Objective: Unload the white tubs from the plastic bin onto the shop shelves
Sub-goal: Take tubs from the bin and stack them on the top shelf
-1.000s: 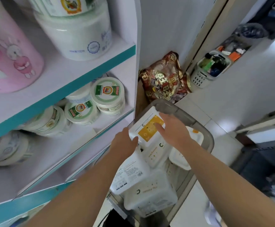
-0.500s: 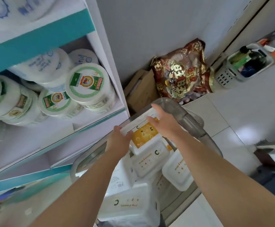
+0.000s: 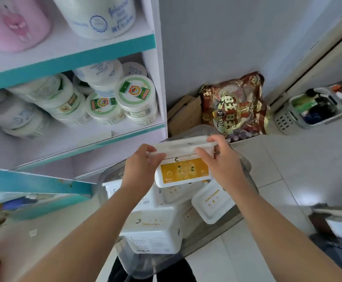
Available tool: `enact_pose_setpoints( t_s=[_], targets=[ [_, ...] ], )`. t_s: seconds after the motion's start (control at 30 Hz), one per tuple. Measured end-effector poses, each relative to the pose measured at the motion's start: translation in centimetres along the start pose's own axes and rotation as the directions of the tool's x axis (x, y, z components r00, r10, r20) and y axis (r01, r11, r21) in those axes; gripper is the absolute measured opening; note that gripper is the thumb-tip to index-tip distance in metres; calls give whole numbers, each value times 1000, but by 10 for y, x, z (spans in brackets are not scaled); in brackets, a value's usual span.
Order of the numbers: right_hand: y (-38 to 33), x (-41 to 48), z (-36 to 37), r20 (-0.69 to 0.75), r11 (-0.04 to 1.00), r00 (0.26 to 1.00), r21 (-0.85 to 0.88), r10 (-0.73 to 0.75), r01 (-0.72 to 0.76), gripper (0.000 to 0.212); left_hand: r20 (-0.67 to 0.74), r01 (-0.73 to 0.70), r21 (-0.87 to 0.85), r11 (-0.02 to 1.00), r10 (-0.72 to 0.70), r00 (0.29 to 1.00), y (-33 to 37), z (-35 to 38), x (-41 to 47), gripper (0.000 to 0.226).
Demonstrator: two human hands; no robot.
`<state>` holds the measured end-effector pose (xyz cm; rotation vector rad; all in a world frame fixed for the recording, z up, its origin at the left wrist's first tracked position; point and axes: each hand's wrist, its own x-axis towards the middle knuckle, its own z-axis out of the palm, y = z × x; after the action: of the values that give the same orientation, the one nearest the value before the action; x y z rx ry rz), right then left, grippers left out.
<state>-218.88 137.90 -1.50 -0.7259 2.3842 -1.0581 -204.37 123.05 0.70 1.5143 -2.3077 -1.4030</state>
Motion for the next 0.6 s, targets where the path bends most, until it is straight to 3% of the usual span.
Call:
enact_pose_setpoints(
  t_s=[0.1,0.33,0.6],
  targets=[
    [-35,-25,-10,25,998,999,37,-46,45,53,-59,-55,5,998,55,997,5,-39,-32,26],
    [-134,-86,-8,45,977,977,30,-210,209,36,-200,-137,-32,990,128,971,-10,-140,-107,20],
    [-269,-162,65,39,922,921,31,-387,386,38,-430,-201,-89,976,145,891,-85,-283,-191,21]
  ],
)
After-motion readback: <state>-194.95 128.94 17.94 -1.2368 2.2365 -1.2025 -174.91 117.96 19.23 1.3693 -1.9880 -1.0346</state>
